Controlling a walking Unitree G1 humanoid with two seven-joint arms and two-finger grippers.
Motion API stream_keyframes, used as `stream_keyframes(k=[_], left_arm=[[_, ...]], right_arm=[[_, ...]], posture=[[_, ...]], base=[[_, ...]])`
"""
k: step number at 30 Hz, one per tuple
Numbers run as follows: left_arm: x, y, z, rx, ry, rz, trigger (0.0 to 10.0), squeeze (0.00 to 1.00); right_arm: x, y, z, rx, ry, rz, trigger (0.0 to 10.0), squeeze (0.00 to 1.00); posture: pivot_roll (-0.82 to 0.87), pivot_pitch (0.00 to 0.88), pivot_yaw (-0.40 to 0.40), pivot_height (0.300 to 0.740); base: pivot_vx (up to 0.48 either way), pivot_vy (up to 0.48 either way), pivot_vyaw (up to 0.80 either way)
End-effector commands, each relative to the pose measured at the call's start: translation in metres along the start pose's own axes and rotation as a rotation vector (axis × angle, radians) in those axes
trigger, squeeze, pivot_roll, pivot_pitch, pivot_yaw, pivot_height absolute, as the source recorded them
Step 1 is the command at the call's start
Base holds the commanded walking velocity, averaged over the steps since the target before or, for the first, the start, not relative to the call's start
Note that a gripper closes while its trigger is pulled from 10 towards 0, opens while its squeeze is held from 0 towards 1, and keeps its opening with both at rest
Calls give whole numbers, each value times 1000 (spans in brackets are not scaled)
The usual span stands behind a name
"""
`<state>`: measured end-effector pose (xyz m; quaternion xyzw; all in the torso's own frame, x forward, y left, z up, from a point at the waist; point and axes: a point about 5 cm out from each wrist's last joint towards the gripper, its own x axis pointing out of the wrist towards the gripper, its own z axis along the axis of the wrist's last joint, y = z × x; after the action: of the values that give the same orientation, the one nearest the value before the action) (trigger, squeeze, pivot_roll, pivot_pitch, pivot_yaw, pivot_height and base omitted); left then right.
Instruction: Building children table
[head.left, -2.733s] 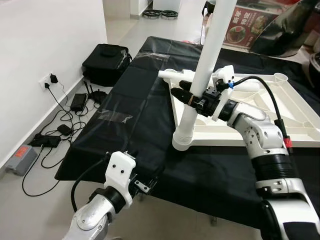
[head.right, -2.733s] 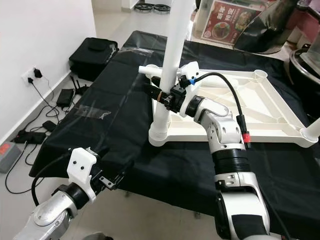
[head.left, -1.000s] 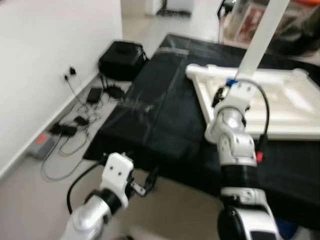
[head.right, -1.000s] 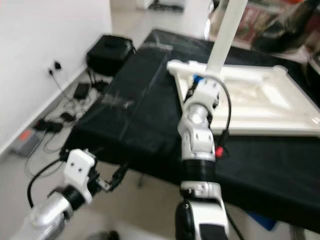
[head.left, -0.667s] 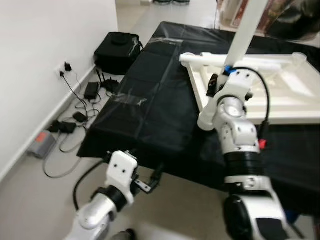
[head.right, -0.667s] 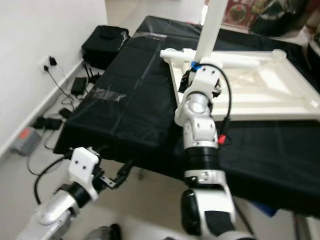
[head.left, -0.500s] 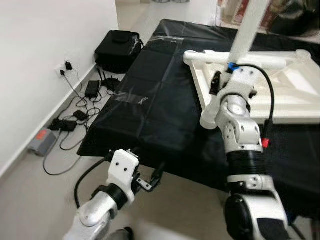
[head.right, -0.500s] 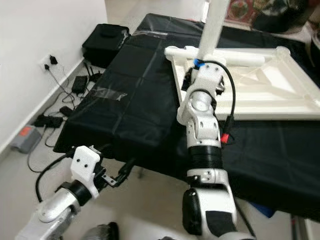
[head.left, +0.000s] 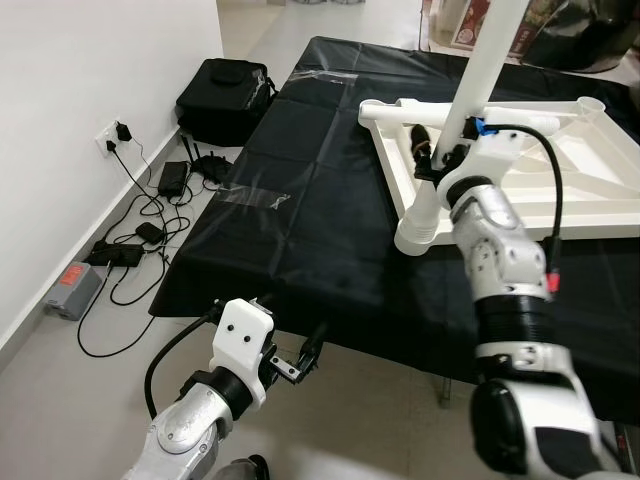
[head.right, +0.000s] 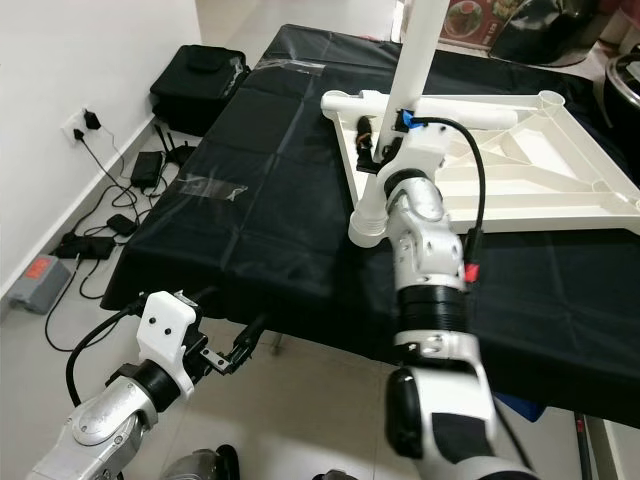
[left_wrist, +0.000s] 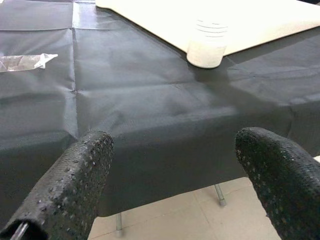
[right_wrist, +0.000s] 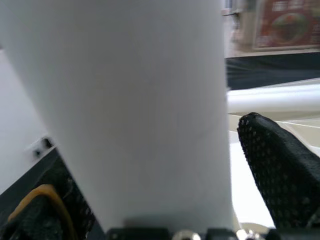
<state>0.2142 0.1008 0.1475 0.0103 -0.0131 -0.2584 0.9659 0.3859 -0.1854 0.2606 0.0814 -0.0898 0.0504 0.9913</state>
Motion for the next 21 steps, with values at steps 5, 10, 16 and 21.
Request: stream_keyframes(k=[5,10,16,21], left_arm=[[-1,-1,1,-3,-2,-3,10000,0],[-1,-1,2,-1,-4,-6,10000,0],[0,-3,6,-17,-17,-22,10000,0],[-6,-22,4,-99,2,-167,10000,0]], right_arm=[[3,-3,1,6,48,211,10000,0],[2,0,-4,4,101,410,10000,0],[-2,7,-8,46,151,628,10000,0],[-4,15,-13,49,206,782,10000,0]], posture=[[152,146,-84,740],[154,148,-83,740],[158,149,-84,740],[161,148,-84,740]], base=[[0,0,0],[0,0,0],[0,0,0],[0,0,0]])
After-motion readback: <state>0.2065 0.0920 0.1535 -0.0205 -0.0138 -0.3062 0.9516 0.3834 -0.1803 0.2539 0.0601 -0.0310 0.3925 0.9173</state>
